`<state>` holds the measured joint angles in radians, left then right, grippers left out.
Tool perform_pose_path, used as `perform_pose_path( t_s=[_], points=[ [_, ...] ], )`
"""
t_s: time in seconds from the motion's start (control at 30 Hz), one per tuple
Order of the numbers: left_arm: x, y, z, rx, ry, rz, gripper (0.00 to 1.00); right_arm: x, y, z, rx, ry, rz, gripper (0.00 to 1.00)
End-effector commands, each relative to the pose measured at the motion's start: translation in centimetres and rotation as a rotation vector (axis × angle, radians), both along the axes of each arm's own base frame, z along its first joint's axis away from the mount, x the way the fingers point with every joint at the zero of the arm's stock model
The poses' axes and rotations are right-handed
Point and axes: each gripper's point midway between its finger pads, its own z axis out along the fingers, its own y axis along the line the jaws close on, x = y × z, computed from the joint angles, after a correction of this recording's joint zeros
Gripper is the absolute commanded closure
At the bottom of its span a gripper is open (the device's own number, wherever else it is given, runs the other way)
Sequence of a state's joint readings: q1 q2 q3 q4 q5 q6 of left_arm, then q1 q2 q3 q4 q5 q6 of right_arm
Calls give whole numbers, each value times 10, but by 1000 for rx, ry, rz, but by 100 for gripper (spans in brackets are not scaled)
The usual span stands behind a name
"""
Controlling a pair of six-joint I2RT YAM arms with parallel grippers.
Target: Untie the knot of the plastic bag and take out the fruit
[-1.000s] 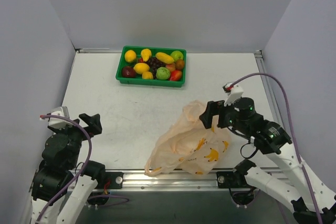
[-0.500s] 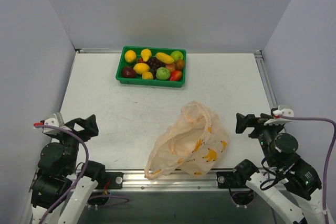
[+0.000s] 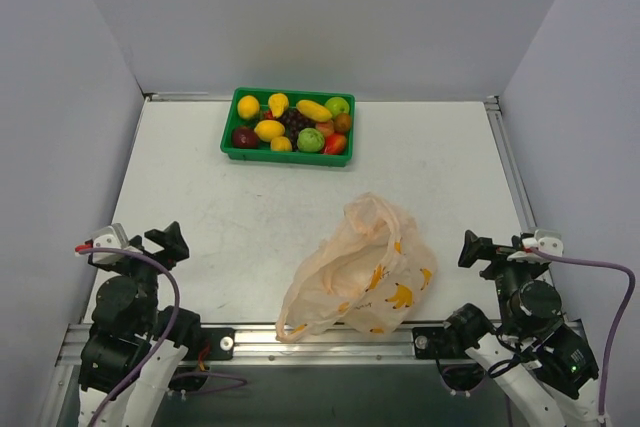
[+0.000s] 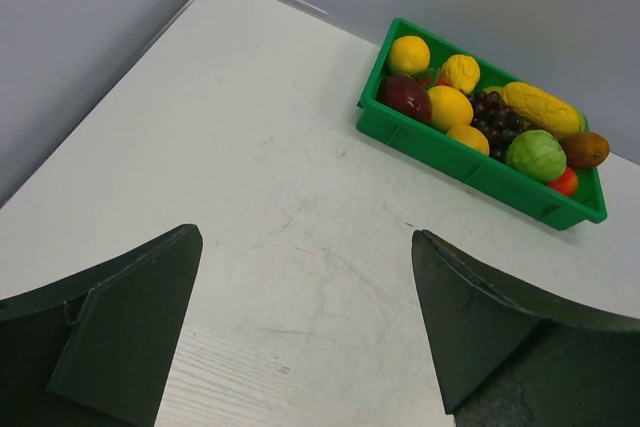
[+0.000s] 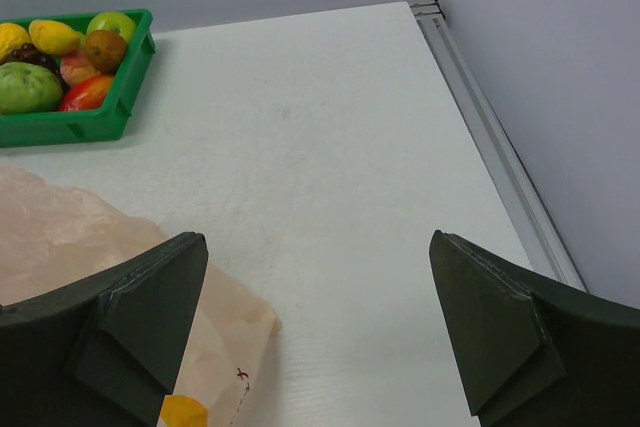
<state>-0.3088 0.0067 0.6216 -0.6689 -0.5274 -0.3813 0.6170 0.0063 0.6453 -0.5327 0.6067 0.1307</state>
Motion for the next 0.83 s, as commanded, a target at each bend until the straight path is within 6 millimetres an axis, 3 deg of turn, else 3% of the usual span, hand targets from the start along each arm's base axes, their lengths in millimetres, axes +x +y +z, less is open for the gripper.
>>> perform_pose_path(
  t_s=[0.0, 0.8],
  points=[
    [-12, 7, 28, -45, -163, 15, 2, -15, -12, 18, 103, -151, -4, 0],
    [-6, 11, 20, -16, -133, 55, 3, -5, -3, 13, 44, -107, 7, 0]
  ],
)
